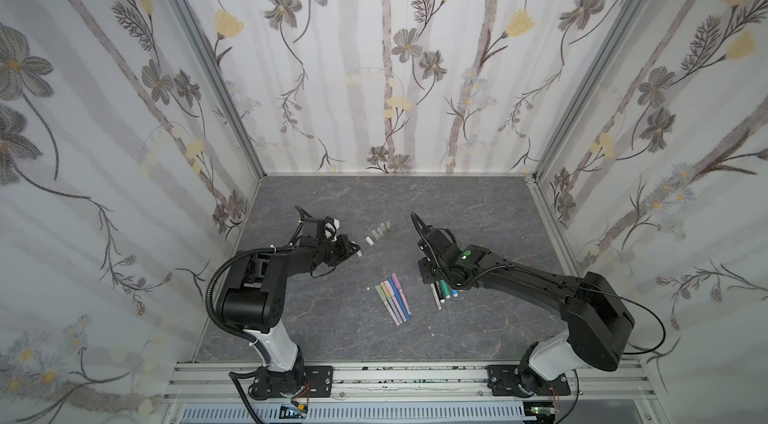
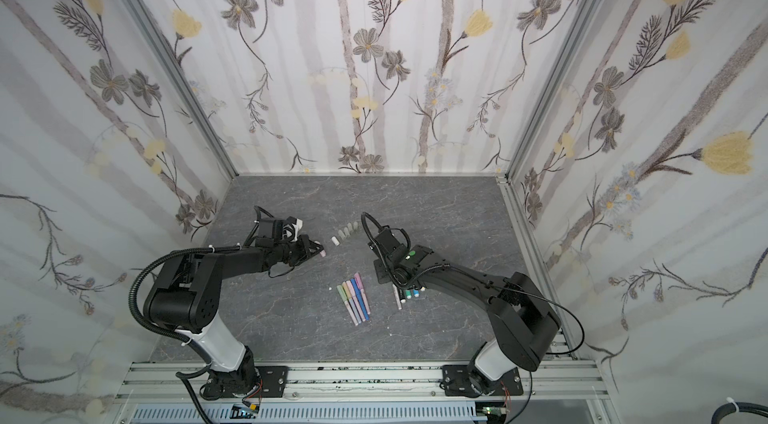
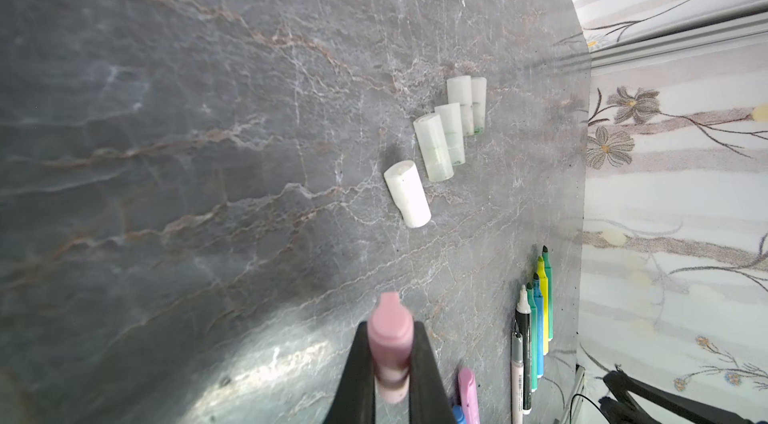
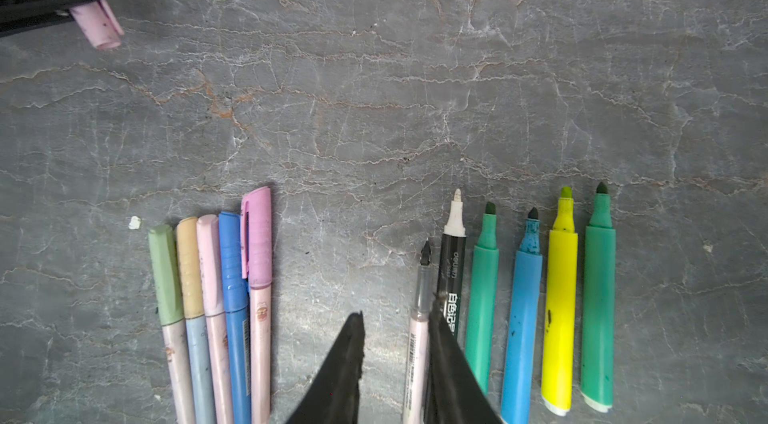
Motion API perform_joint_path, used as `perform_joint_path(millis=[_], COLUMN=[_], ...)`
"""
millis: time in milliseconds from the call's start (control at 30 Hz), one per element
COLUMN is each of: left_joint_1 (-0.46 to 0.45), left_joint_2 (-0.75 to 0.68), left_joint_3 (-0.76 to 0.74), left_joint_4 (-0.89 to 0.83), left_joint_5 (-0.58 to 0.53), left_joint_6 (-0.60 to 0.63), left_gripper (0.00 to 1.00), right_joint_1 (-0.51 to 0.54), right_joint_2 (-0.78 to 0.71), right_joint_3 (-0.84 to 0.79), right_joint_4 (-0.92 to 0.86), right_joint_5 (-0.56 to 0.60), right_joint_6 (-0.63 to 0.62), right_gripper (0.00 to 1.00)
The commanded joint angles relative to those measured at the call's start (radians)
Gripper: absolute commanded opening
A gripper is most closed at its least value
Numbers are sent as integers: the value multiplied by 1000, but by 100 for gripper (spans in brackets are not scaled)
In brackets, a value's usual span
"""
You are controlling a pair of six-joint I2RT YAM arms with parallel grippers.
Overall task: Open the pen caps
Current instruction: 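Drop the pink cap by the white cap while the right lays the pen down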
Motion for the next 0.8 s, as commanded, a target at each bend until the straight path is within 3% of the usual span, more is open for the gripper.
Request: perform_joint_path(millis=[0, 500, 767], left_joint_1=[-6, -42, -42], left_joint_2=[37, 165, 179], left_joint_3=[31, 101, 96], left_joint_4=[50, 99, 101], left_joint_5=[15, 5, -17], left_joint_6=[-26, -85, -88], left_gripper=[0, 8, 20], right_joint_1=[1, 0, 1], right_joint_2=[-21, -35, -26], right_joint_3=[-15, -49, -58], right_joint_4=[8, 20, 33], right_joint_5=[-7, -23, -32], right_joint_6=[5, 13, 12], right_gripper=[29, 30, 30])
